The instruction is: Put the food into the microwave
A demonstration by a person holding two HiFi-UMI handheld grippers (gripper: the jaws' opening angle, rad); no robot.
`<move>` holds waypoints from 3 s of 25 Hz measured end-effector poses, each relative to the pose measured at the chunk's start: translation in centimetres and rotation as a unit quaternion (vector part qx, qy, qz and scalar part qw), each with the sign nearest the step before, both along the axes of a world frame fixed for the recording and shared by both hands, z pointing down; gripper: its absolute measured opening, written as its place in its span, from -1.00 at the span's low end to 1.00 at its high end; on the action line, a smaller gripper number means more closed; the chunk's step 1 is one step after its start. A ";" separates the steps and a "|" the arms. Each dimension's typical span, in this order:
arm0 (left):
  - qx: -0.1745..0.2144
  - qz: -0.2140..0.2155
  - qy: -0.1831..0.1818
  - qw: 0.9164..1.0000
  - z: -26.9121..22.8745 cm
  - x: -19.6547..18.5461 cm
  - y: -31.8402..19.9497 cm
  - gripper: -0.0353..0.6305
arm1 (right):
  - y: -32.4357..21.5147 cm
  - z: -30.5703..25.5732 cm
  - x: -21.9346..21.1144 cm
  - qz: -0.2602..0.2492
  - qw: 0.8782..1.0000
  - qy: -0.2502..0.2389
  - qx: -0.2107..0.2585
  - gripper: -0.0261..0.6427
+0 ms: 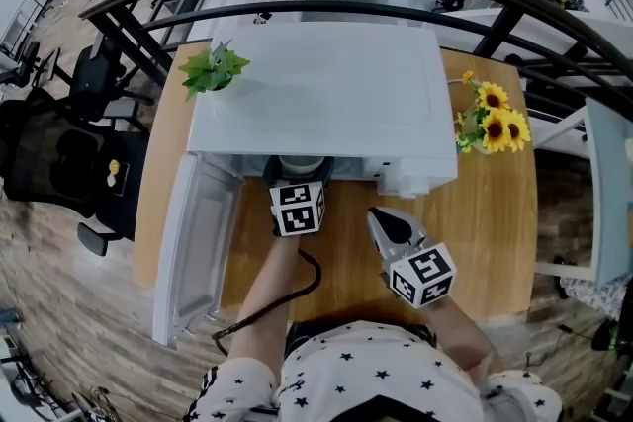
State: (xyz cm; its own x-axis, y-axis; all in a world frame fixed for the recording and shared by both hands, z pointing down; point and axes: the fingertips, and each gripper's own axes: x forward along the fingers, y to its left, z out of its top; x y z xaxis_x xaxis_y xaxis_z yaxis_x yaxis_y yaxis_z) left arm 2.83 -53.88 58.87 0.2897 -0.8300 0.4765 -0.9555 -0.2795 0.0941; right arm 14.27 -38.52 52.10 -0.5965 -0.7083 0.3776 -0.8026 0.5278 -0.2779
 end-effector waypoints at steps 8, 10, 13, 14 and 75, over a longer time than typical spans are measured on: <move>0.002 -0.008 -0.014 1.000 0.0 0.0 -0.3 0.56 | 0.2 -0.4 -0.1 0.002 1.000 -0.002 0.003 -0.90; 0.002 -0.007 -0.015 1.000 0.0 0.0 -0.3 0.56 | 0.2 -0.3 0.0 0.003 1.000 -0.002 0.003 -0.90; 0.002 -0.008 -0.019 1.000 0.0 0.0 -0.1 0.56 | 0.3 -0.4 -0.1 0.003 1.000 -0.003 0.004 -0.90; 0.002 -0.009 -0.020 1.000 0.0 0.0 0.0 0.56 | 0.3 -0.5 -0.1 0.003 1.000 -0.004 0.005 -0.90; 0.060 -0.044 0.079 0.994 -9.6 -6.5 28.0 -0.62 | 20.6 -4.8 -4.0 0.039 0.997 -0.001 0.071 -0.90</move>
